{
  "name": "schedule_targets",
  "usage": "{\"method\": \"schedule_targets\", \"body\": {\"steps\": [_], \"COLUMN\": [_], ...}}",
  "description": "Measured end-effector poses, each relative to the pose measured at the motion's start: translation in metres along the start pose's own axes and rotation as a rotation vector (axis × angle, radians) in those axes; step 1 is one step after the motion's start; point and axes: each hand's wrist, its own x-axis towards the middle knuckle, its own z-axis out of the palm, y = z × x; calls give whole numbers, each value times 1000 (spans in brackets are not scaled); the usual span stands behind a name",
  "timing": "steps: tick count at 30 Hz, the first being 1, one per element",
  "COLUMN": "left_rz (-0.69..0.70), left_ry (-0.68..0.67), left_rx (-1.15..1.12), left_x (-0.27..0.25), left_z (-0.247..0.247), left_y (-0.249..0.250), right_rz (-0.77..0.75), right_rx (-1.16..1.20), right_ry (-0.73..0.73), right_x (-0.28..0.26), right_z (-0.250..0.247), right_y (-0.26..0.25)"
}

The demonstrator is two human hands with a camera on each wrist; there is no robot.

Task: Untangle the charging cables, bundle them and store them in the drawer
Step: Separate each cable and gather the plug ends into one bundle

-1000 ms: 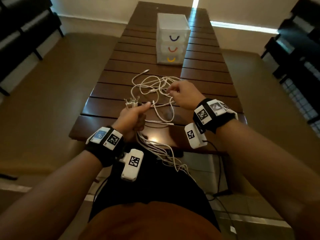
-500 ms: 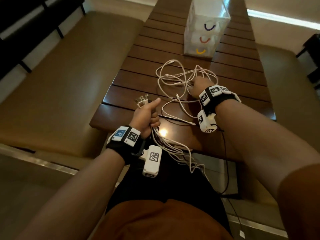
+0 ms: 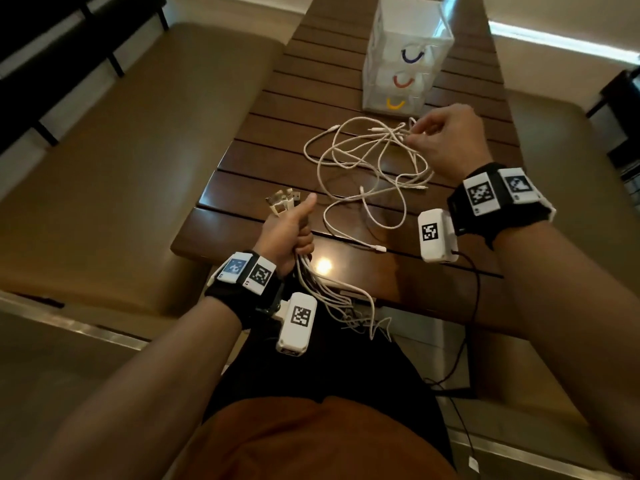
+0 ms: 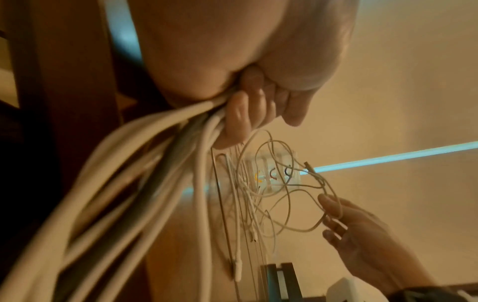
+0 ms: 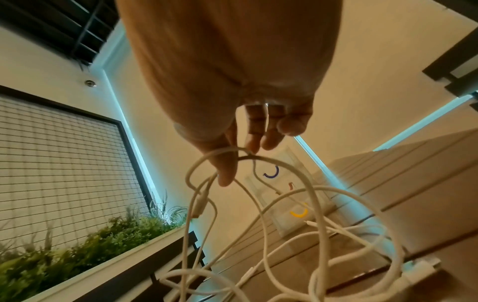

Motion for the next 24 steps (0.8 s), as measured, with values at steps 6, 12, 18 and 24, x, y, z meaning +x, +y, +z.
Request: {"method": "schedule_targets", "body": {"steps": [6, 12, 18, 24], "left_rz": [260, 322, 178, 54], "left_ry": [-117, -78, 144, 192], "left_rx": [119, 410, 587, 456], "left_x": [-25, -19, 8, 8], "left_z": [52, 89, 73, 65], "left_y": [12, 18, 10, 12], "right_rz": [-146, -347, -100, -7], "right_rx": [-101, -180, 251, 593], "right_ry": [-46, -71, 73, 220], "right_x": [-31, -57, -55, -58], "right_z": [-10, -7, -21, -34], "right_y": [4, -3, 1, 3]}}
